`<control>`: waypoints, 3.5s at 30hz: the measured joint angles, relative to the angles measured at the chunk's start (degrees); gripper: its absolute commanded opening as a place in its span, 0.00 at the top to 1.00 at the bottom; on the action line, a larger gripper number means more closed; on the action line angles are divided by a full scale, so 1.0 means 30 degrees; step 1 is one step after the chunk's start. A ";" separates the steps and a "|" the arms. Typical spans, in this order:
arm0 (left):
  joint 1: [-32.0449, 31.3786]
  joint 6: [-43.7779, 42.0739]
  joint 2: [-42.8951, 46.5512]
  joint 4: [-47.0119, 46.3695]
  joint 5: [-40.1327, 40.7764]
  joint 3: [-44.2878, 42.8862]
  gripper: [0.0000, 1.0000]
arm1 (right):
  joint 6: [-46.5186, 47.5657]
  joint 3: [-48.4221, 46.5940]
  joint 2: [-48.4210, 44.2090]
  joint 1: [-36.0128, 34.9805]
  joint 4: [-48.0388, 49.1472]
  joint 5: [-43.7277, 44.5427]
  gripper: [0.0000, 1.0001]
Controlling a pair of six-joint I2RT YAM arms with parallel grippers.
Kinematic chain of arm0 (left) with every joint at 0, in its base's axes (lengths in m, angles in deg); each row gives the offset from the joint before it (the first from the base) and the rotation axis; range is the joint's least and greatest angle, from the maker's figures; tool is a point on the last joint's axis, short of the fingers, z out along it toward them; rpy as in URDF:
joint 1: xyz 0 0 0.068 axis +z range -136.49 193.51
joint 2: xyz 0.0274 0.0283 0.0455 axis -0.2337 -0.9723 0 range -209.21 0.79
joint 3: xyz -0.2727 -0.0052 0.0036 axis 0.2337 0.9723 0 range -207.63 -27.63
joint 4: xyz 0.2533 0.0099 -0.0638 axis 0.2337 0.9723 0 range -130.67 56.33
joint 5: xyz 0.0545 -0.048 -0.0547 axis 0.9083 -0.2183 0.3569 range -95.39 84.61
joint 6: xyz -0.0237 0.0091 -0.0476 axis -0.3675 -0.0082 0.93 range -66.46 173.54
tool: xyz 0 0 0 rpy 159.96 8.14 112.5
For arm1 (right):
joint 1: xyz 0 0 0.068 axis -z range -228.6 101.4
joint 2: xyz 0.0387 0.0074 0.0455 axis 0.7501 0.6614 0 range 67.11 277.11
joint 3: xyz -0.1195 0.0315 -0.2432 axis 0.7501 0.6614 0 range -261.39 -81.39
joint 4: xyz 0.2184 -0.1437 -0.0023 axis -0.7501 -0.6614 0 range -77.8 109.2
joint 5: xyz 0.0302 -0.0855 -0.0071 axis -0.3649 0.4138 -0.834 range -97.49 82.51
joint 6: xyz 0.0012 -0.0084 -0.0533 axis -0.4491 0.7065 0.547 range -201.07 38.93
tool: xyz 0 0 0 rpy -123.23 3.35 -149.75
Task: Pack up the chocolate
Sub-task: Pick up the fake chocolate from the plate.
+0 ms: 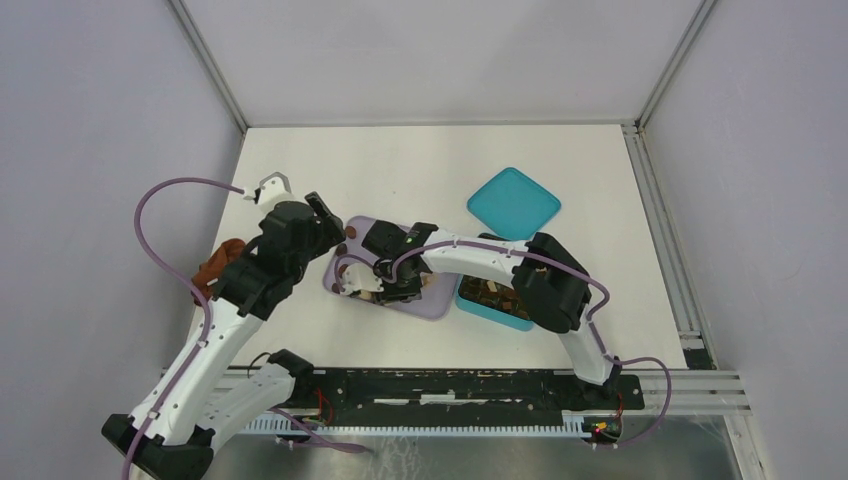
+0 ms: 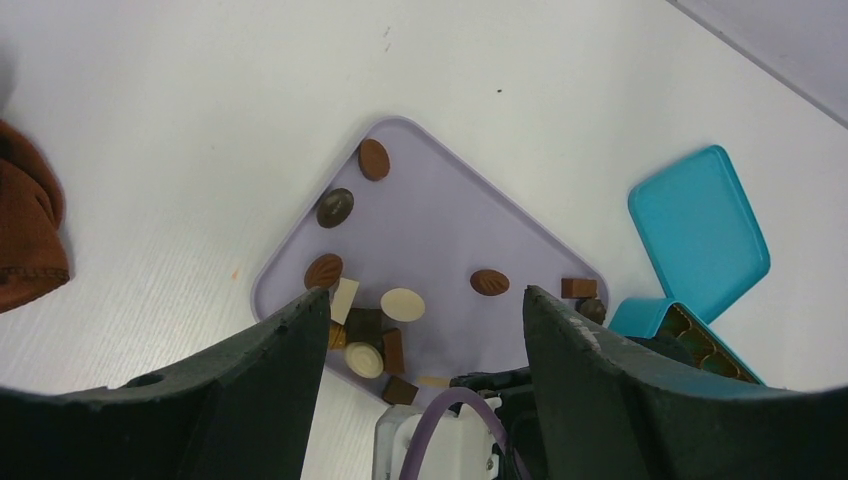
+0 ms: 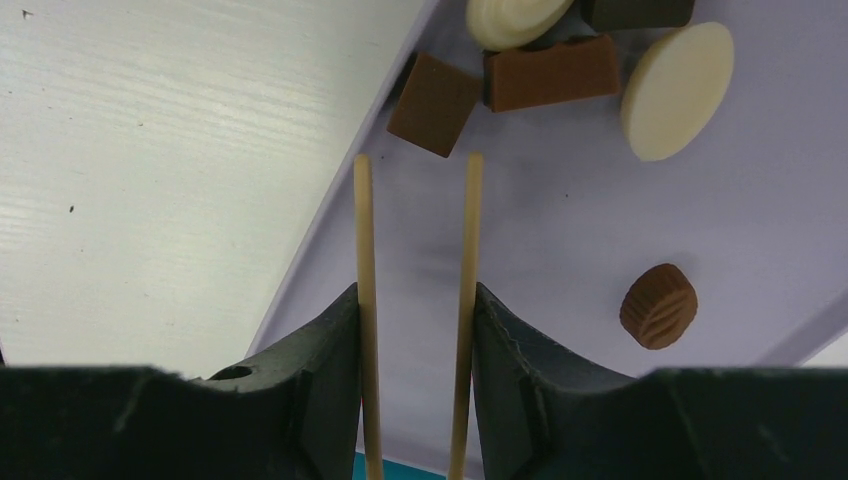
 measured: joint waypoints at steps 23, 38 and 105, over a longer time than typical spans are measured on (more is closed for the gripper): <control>0.0007 0.0000 0.0350 0.0168 0.0022 0.0000 0.23 | -0.0495 -0.1610 0.1763 -0.0131 -0.0335 0.0459 0.55; 0.0007 0.0022 0.0481 0.0219 0.0015 0.0000 0.23 | -0.1311 -0.1763 0.1960 -0.0131 -0.0342 0.1661 0.54; 0.0007 0.0532 0.1173 0.0248 0.0015 0.0168 0.23 | -0.2616 -0.2382 0.1821 -0.0168 -0.0233 0.3075 0.57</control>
